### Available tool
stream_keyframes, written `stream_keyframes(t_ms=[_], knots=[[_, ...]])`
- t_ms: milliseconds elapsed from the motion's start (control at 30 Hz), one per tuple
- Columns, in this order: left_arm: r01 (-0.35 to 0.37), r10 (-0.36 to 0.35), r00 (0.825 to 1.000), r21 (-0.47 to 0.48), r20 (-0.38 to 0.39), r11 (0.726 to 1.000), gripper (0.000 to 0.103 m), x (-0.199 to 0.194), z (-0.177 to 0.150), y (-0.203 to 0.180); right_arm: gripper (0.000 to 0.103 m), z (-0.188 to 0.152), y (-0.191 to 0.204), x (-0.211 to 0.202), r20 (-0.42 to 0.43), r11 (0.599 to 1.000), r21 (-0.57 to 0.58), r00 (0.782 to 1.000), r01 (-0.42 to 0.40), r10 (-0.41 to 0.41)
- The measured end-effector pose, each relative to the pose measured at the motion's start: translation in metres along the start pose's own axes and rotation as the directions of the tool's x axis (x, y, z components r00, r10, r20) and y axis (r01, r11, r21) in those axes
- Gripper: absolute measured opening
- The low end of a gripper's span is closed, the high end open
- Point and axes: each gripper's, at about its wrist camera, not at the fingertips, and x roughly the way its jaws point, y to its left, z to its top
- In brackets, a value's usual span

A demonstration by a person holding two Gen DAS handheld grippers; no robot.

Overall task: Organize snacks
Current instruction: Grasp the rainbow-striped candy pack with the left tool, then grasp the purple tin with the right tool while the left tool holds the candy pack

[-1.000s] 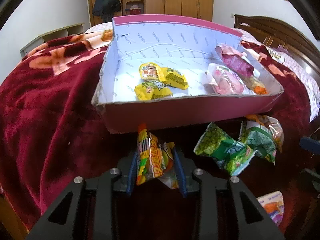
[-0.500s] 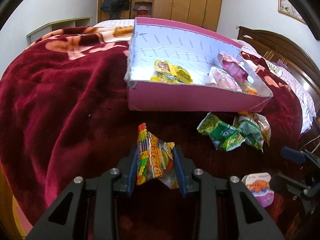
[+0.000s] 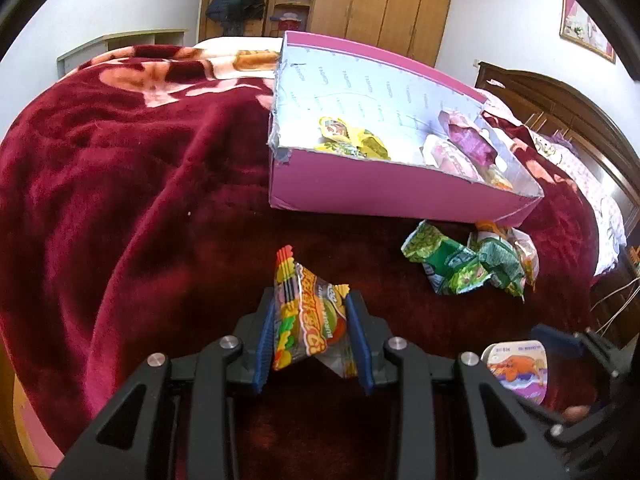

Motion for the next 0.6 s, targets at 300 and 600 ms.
stream_keyframes(t_ms=[300,600], knots=[[0.002,-0.002,1.000,-0.012,0.005,1.000,0.035,0.000,-0.001,0.001,0.097,-0.003,0.001,0.004,0.014,1.000,-0.003,1.000,0.005,-0.005],[-0.012,0.012,1.000,-0.009,0.009,1.000,0.035,-0.001,-0.001,-0.002,0.061,-0.006,-0.007,-0.010,0.043,0.998,0.052,0.998,-0.038,0.036]])
